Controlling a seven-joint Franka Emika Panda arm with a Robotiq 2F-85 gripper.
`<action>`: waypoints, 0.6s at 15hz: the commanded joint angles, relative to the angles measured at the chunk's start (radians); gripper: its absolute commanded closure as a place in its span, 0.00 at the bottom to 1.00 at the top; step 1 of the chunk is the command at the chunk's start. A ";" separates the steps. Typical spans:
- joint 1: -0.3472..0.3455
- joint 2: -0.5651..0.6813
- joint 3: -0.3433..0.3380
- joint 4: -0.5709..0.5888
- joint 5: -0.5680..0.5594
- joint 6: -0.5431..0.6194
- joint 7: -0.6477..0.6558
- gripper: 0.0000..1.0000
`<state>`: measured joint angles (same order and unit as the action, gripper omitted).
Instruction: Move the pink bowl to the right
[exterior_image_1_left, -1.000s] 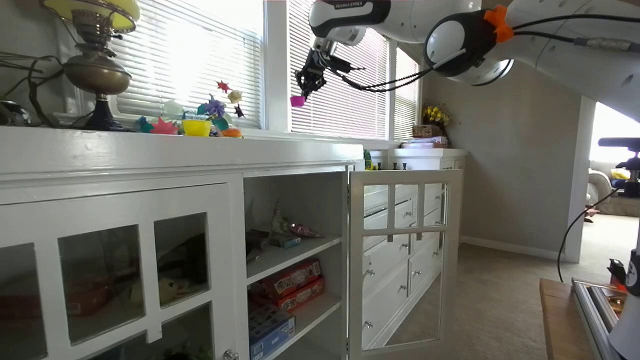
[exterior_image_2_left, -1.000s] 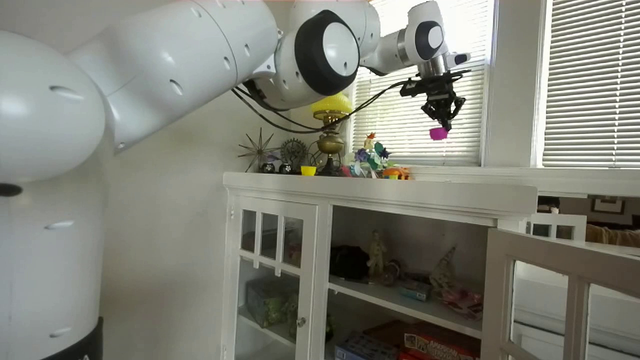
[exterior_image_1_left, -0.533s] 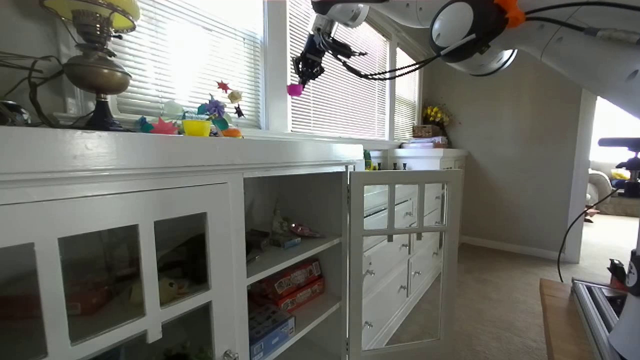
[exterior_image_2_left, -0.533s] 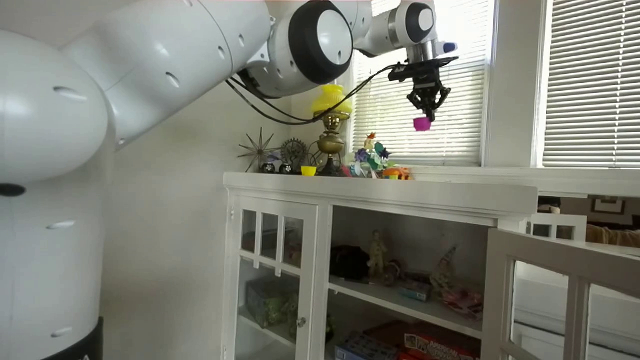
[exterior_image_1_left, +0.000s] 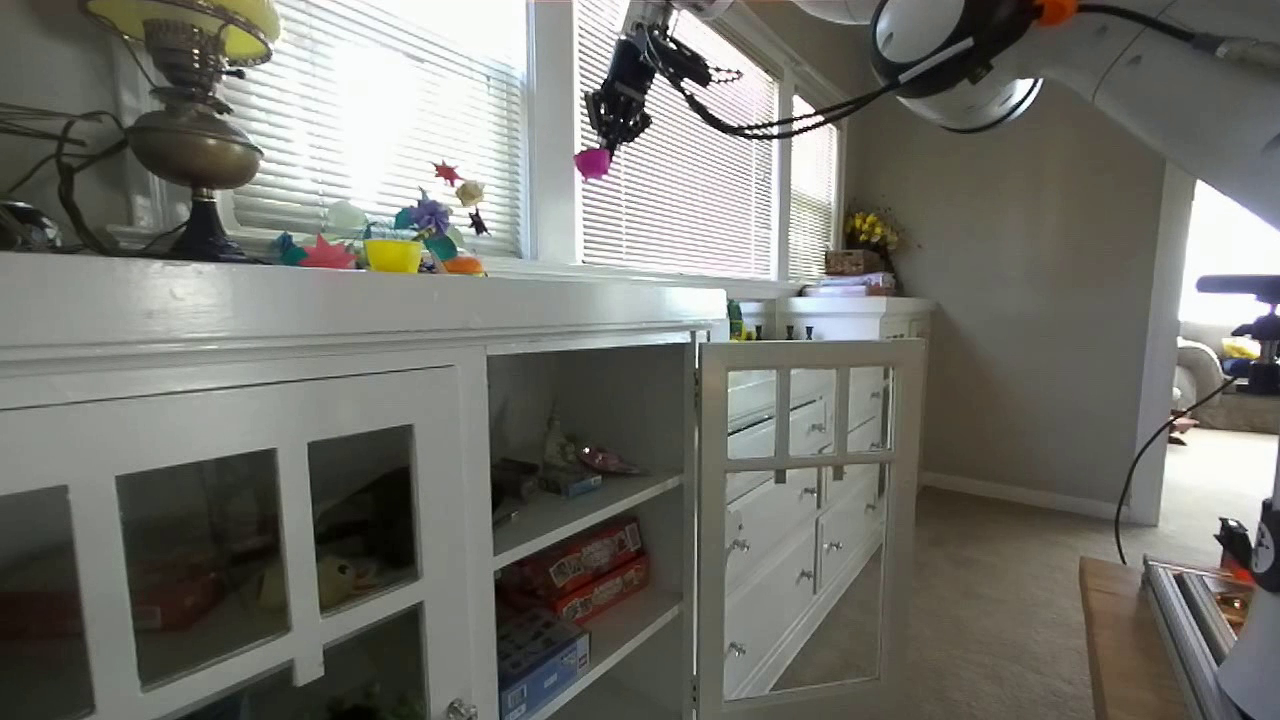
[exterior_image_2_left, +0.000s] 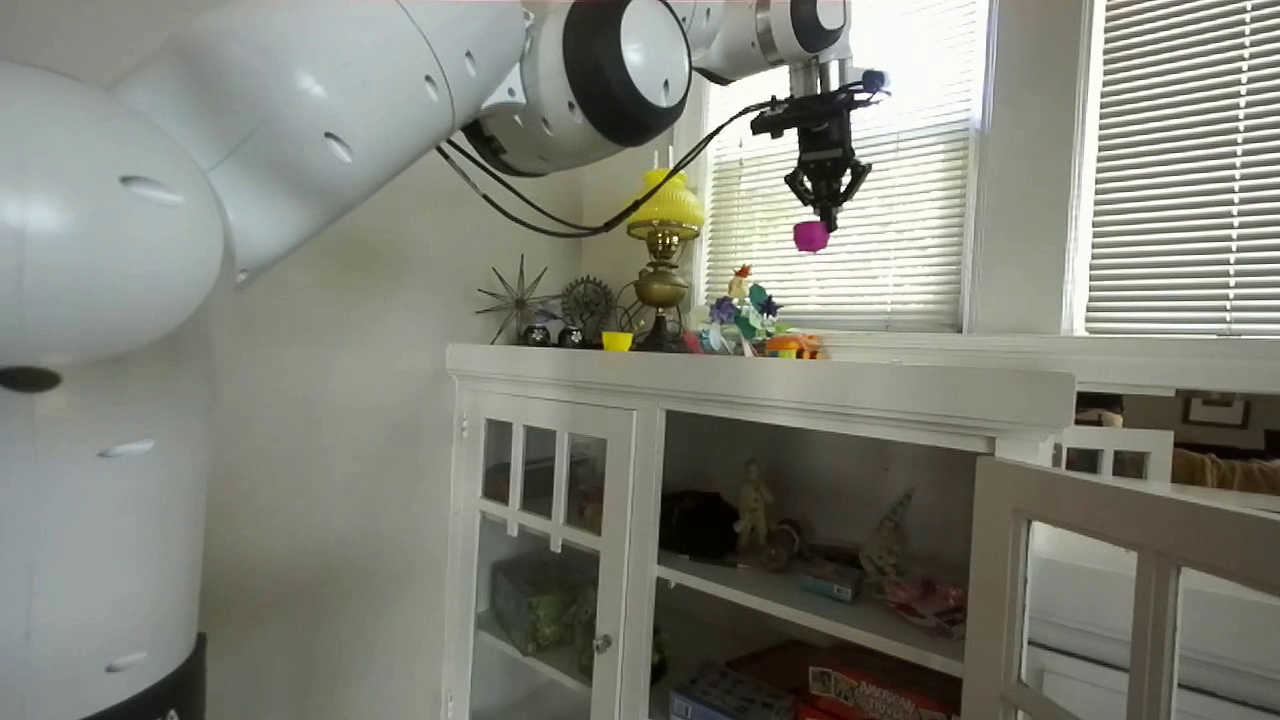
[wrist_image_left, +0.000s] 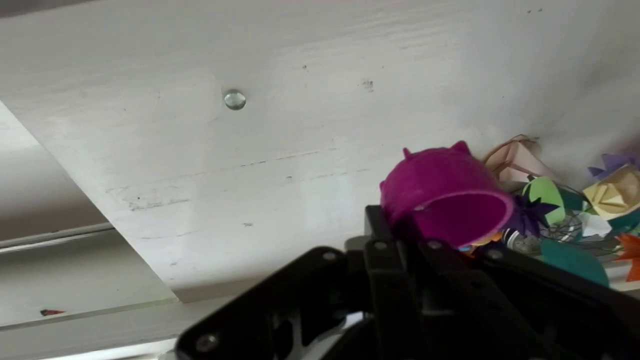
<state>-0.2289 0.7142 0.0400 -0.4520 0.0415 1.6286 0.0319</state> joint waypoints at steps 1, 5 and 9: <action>0.000 -0.040 -0.007 -0.017 0.032 -0.063 -0.018 0.98; 0.000 -0.060 -0.003 -0.014 0.038 -0.106 -0.031 0.98; -0.002 -0.077 -0.003 -0.012 0.044 -0.120 -0.022 0.98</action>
<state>-0.2253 0.6675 0.0400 -0.4519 0.0437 1.5400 0.0253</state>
